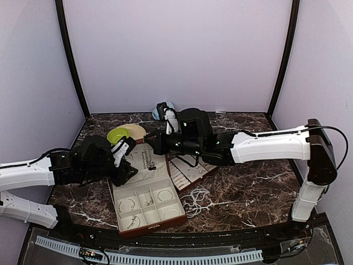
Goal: Organize the mixed jewelry
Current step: Hang the necklace on the necklace hanger.
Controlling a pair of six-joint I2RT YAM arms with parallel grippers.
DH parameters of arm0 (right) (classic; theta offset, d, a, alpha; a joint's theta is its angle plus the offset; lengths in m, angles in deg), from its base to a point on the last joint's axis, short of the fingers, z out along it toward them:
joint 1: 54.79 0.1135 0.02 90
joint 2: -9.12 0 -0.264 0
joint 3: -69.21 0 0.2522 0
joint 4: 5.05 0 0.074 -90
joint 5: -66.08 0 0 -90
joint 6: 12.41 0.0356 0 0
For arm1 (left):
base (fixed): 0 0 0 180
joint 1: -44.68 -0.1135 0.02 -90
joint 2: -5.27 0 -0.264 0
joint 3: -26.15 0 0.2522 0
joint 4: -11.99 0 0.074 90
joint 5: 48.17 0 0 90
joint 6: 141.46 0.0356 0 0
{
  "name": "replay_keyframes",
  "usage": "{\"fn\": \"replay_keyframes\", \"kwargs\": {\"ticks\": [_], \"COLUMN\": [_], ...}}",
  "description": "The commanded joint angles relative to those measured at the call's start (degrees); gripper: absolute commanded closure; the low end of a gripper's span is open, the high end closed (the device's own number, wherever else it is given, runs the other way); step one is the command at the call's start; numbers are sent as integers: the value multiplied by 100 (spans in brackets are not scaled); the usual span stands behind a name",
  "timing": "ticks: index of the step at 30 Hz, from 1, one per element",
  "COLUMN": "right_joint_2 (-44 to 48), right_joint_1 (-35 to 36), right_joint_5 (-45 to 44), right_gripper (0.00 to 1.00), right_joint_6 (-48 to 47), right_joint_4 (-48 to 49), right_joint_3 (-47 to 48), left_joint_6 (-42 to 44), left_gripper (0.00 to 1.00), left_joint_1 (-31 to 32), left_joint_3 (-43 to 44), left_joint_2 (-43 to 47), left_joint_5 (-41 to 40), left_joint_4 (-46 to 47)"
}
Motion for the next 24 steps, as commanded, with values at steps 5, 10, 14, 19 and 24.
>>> {"fn": "replay_keyframes", "kwargs": {"ticks": [5, 10, 14, 19, 24], "right_joint_2": [103, 120, 125, 113, 145], "right_joint_1": [-3, 9, 22, 35, 48], "right_joint_5": [94, 97, 95, 97, 95], "right_gripper": [100, 100, 100, 100, 100], "right_joint_6": [-8, -11, -29, -48, -61], "right_joint_4": [382, 415, 417, 426, 417], "right_joint_3": [-55, -55, -24, 5, 6], "left_joint_6": [-491, -487, -635, -715, -768], "left_gripper": [57, 55, 56, 55, 55], "left_joint_1": [-26, -25, -24, -24, -25], "left_joint_3": [518, 461, 476, 306, 218], "left_joint_2": [-389, -298, -324, -358, -442], "left_joint_5": [-129, -489, -594, -544, -541], "left_joint_4": [-929, -957, -1233, -1206, -1169]}}
